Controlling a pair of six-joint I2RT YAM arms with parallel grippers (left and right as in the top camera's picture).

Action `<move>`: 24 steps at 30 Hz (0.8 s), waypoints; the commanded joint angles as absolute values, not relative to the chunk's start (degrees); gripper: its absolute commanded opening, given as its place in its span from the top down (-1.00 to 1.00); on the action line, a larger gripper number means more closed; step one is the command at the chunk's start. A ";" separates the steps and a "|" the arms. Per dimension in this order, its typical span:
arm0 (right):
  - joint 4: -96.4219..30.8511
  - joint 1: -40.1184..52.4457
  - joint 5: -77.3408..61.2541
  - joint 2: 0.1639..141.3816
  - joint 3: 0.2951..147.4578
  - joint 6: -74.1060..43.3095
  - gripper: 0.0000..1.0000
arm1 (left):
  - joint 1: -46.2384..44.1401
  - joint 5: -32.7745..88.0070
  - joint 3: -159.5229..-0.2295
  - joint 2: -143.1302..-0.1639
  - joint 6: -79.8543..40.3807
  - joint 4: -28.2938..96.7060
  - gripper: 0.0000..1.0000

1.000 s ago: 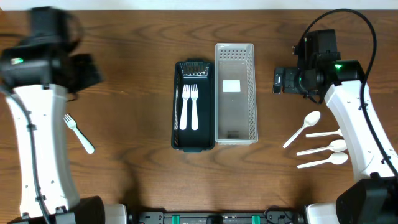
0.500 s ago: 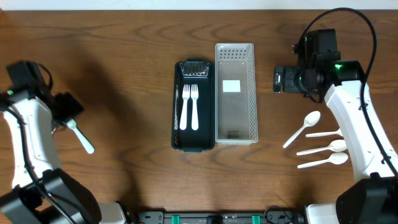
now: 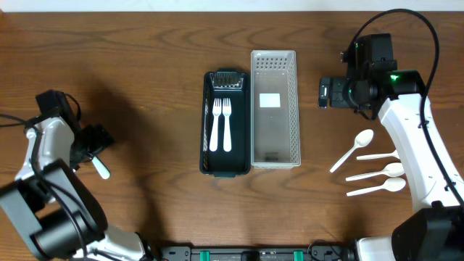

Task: Pack container
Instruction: 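Move the left gripper to the pale green fork and grasp it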

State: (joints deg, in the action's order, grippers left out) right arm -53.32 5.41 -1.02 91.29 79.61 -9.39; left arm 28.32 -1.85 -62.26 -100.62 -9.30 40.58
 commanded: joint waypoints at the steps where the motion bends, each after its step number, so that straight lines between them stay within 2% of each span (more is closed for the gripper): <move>1: -53.39 5.26 -0.36 91.05 80.23 -8.49 -0.98 | 28.71 -1.87 -62.15 -103.33 -8.62 39.18 -0.89; 15: -53.60 5.26 -0.38 91.05 80.23 -8.51 -0.98 | 28.75 1.10 -62.15 -110.39 -7.51 32.10 -0.89; 24: -53.84 5.26 -0.43 91.05 80.23 -8.54 -0.97 | 28.75 1.06 -62.15 -112.62 -7.77 32.49 -0.86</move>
